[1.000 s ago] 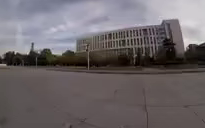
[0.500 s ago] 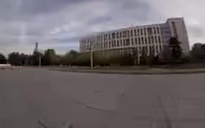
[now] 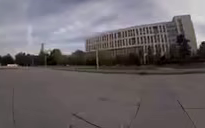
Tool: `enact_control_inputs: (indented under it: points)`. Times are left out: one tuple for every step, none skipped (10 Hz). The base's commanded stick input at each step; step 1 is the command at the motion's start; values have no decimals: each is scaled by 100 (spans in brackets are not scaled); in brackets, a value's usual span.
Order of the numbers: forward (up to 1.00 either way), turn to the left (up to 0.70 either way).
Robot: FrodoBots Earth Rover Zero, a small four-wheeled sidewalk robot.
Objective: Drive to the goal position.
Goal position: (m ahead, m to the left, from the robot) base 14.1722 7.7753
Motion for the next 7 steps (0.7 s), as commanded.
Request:
enact_control_inputs:
  points:
    - [92, 7]
    - [93, 4]
    - [93, 1]
    - [94, 0]
    - [95, 0]
    - [96, 0]
    - [96, 0]
